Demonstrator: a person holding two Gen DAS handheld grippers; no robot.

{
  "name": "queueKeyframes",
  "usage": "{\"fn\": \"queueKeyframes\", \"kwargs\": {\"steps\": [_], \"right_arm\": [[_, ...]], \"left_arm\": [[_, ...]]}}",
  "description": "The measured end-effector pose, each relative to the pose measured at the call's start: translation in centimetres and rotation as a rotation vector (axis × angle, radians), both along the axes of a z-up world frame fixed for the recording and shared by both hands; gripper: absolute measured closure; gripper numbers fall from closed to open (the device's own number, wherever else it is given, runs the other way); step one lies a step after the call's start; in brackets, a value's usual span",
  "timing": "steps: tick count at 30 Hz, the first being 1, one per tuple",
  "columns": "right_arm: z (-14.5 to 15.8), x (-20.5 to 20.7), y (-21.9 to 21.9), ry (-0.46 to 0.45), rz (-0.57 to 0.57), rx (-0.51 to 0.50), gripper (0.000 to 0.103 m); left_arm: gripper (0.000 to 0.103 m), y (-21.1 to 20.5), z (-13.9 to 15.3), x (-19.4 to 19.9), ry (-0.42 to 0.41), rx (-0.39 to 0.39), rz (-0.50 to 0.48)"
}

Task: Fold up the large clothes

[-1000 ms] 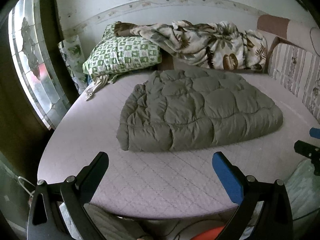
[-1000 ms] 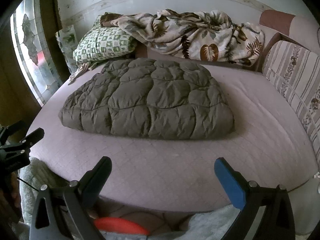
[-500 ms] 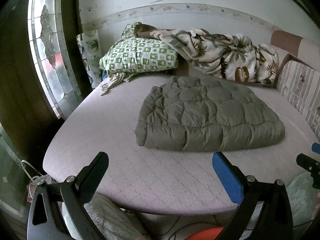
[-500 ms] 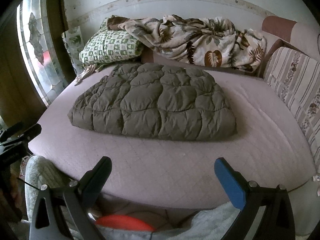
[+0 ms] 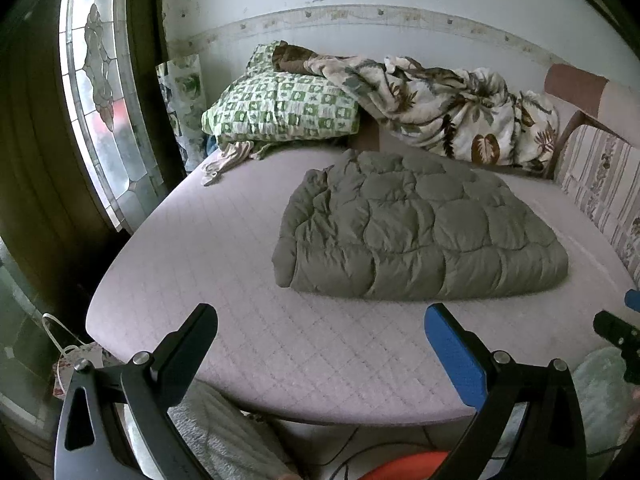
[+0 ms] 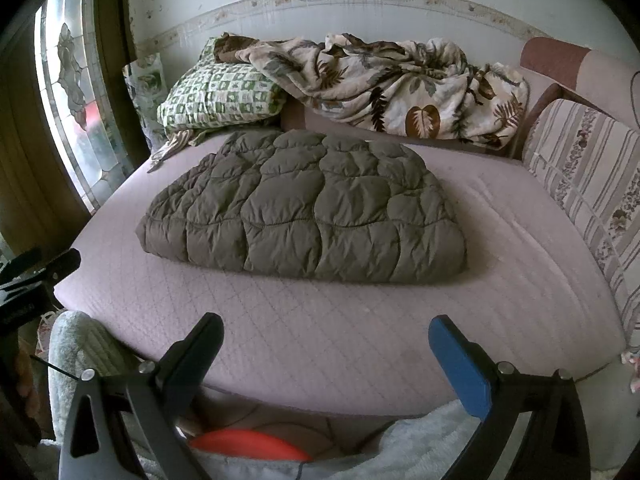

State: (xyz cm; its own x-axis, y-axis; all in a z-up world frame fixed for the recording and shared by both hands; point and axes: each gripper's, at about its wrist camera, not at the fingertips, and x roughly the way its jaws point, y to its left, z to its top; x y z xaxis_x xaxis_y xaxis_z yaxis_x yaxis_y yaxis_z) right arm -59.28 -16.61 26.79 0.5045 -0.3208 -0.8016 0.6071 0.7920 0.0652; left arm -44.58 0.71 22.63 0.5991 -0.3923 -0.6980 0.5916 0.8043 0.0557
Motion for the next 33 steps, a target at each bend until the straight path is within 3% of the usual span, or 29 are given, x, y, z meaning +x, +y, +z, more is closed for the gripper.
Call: {"fn": "queueKeyframes", "kwargs": {"steps": [8, 20, 33], "right_arm": [[0.2, -0.7, 0.4, 0.005, 0.000, 0.000, 0.000], [0.8, -2.5, 1.2, -0.006, -0.030, -0.007, 0.000], [0.9, -2.9, 1.4, -0.009, -0.041, -0.008, 0.000]], "left_arm": [[0.000, 0.6, -0.7, 0.5, 0.118, -0.013, 0.004], [0.000, 2.0, 0.5, -0.3, 0.036, -0.044, 0.062], [0.000, 1.7, 1.0, -1.4, 0.005, -0.049, 0.036]]}}
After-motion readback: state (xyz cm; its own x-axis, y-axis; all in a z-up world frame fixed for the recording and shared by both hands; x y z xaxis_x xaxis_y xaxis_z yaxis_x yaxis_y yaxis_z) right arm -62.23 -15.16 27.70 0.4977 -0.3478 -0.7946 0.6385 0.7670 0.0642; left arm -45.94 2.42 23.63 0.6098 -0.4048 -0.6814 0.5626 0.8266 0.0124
